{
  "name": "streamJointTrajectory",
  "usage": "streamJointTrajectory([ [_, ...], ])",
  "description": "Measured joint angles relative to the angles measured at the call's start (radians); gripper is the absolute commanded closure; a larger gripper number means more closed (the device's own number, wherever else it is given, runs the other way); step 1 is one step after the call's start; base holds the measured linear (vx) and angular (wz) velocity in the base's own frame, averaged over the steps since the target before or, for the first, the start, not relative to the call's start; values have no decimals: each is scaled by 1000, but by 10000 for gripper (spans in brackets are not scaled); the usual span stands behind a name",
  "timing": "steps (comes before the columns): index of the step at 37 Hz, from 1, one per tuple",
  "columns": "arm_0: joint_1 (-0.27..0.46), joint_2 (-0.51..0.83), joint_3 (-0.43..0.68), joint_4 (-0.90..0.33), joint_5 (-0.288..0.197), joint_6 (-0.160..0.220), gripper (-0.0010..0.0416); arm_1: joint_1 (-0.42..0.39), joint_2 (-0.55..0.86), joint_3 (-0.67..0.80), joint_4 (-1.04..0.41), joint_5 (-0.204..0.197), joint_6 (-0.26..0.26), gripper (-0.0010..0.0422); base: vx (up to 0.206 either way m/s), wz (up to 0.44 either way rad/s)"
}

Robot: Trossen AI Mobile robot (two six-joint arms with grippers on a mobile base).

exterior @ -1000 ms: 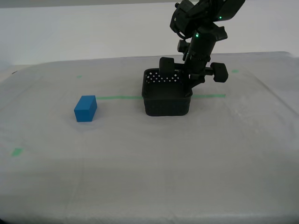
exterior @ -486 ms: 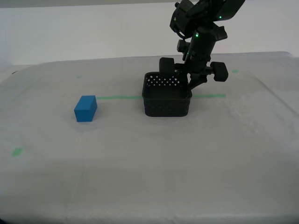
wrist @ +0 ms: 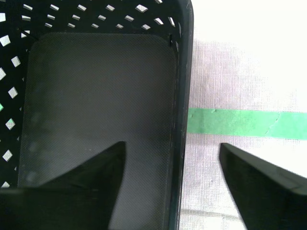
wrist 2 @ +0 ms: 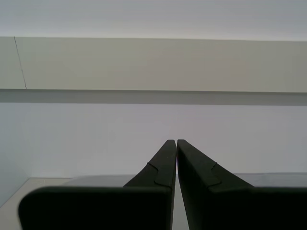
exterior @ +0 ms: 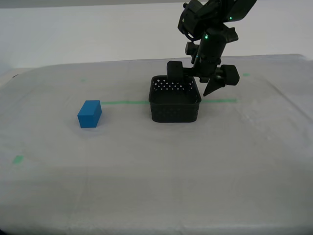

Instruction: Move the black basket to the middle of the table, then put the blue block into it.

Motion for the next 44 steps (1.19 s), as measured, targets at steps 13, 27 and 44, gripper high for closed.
streamJointTrajectory([
  [13, 0, 0, 1, -21, -2, -23, 27, 0, 0, 0, 0, 0, 0, 412, 0, 0],
  [27, 3, -7, 1, -24, -5, -44, 3, 0, 0, 0, 0, 0, 0, 412, 0, 0],
  [44, 5, -122, 1, -117, -8, -72, 5, 0, 0, 0, 0, 0, 0, 412, 0, 0],
])
